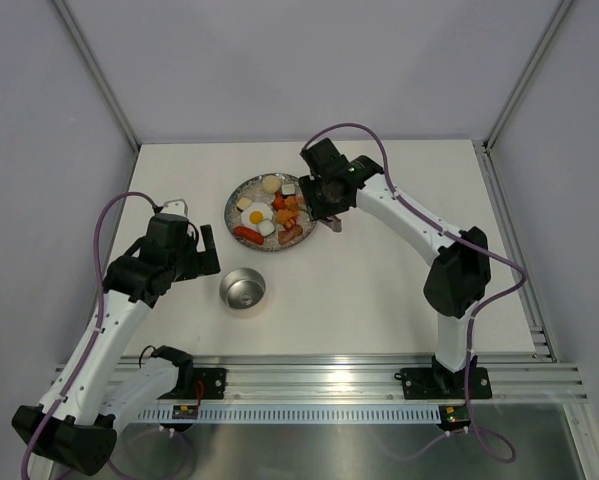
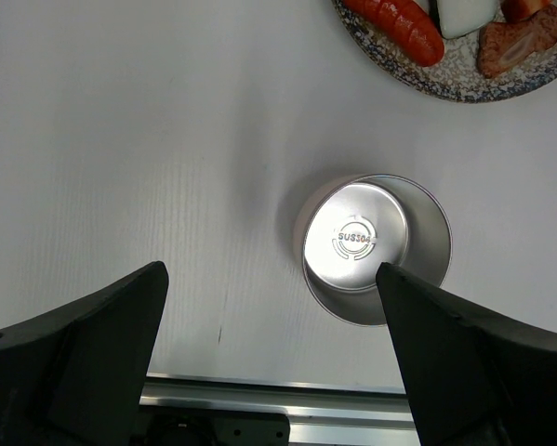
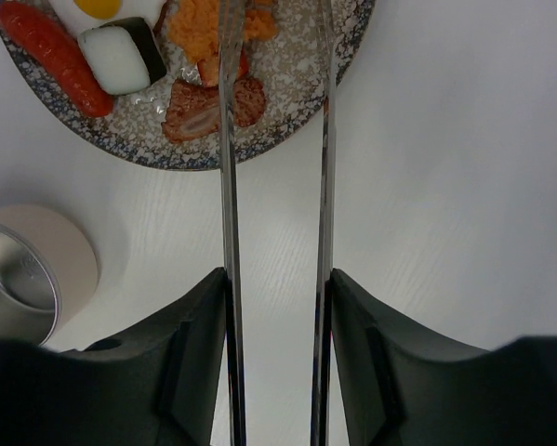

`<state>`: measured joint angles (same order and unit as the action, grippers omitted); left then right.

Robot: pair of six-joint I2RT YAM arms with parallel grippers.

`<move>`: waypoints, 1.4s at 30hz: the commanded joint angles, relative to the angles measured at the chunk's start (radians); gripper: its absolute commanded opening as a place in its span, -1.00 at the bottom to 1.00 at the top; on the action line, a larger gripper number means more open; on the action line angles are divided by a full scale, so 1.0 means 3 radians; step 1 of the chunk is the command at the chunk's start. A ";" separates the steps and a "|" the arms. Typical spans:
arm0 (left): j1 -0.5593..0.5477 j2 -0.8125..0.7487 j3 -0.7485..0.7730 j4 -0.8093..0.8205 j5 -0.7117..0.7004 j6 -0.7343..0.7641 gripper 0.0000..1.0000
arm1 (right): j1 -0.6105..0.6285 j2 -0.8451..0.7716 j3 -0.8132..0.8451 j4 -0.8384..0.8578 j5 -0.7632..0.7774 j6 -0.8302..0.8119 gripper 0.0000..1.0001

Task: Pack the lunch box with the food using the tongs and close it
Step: Pick up the fake food from the plate.

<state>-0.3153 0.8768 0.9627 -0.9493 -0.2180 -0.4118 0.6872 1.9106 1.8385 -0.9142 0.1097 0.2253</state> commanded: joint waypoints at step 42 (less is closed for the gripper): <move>-0.0007 -0.0003 0.0089 0.0050 -0.0097 -0.0023 0.98 | 0.0061 0.0549 0.0350 -0.0077 -0.0248 -0.0204 0.39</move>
<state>-0.3153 0.8799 0.9627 -0.9501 -0.2218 -0.4164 0.6949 2.0689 1.8915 -0.9333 0.0128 0.1802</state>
